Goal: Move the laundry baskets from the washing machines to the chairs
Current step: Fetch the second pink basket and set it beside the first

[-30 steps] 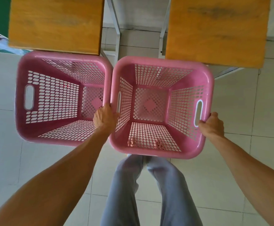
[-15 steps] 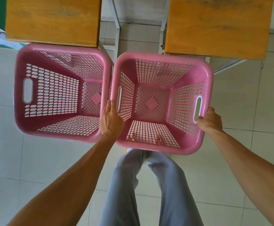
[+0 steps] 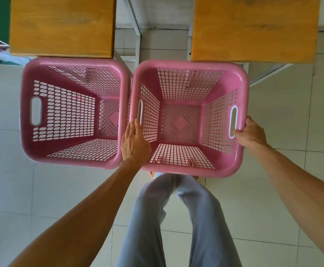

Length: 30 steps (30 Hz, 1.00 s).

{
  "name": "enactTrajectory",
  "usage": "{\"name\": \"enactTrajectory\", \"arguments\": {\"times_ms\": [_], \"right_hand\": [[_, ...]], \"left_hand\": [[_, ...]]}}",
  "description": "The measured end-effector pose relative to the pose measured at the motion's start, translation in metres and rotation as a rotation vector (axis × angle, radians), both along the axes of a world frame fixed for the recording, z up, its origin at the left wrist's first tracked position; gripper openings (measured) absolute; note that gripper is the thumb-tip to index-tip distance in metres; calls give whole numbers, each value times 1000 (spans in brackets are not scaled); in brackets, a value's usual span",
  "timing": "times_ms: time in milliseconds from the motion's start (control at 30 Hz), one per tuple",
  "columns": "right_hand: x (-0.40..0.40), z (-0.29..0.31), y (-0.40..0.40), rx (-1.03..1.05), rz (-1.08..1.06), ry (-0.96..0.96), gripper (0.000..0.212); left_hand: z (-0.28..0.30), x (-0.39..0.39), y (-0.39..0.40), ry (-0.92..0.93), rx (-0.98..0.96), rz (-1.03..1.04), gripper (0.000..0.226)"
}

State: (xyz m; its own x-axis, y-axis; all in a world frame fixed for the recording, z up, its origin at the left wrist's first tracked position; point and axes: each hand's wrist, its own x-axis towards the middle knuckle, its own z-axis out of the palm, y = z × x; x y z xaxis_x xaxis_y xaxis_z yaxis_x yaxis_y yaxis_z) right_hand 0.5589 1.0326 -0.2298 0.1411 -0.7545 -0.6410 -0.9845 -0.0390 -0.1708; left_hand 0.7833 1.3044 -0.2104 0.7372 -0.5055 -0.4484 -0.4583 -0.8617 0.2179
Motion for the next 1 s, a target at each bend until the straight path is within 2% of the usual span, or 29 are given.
{"name": "enactTrajectory", "arguments": {"times_ms": [167, 400, 500, 600, 667, 800, 1000], "right_hand": [[-6, -3, 0, 5, 43, -17, 27], [-2, -1, 1, 15, 45, 34, 31], [1, 2, 3, 20, 105, 112, 52], [3, 16, 6, 128, 158, 121, 77], [2, 33, 11, 187, 181, 35, 75], [2, 83, 38, 204, 228, -93, 55], [10, 167, 93, 188, 210, -175, 52]], "left_hand": [[-4, 4, 1, -25, 40, -74, 80], [-4, 4, -7, 8, 125, -148, 90], [4, 4, -13, 57, 199, -163, 93], [21, 4, -21, 91, 193, -160, 91], [37, 1, -25, 92, 164, -194, 87], [81, -12, -30, 87, 126, -281, 86], [160, -36, -39, 145, 44, -434, 79]]}}
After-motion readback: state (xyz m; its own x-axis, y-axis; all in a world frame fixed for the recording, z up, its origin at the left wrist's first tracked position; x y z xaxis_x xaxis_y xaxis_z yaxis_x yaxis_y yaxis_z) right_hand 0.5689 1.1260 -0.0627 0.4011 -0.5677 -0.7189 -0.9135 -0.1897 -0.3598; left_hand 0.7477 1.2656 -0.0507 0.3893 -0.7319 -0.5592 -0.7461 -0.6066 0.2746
